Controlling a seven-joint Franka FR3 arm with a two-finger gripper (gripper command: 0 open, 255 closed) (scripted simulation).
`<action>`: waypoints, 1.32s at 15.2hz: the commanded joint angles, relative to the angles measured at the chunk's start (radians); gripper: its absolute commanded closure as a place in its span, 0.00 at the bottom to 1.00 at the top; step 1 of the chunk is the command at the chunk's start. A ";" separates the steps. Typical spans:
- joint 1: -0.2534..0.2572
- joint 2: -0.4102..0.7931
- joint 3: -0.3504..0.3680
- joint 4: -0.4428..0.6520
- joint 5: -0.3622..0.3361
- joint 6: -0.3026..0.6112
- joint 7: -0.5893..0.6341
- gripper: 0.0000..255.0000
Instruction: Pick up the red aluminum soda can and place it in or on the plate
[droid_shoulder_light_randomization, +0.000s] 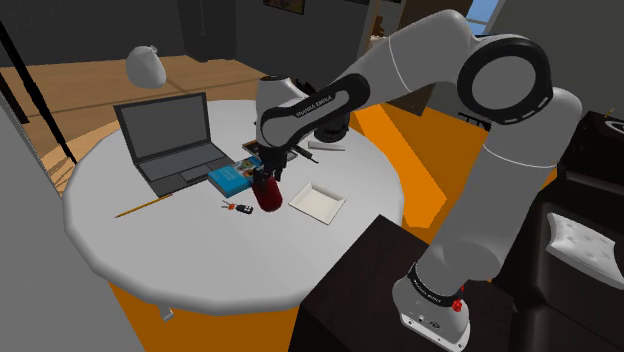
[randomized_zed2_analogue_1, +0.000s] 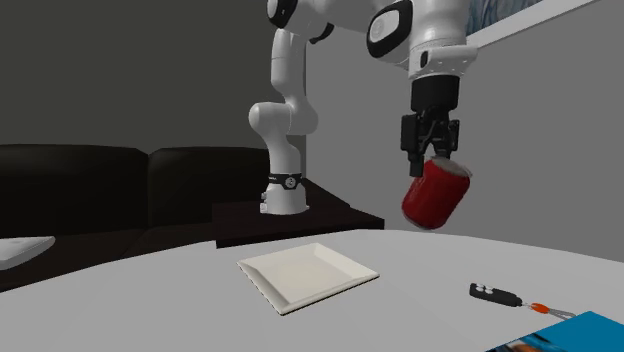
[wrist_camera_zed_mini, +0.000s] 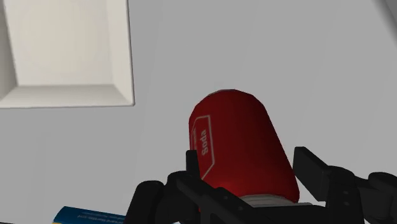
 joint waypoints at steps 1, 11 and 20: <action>-0.024 -0.038 -0.016 -0.041 0.007 0.004 -0.045 1.00; -0.145 -0.213 -0.129 -0.211 0.011 -0.002 -0.281 1.00; -0.225 -0.257 -0.223 -0.277 -0.010 0.020 -0.440 1.00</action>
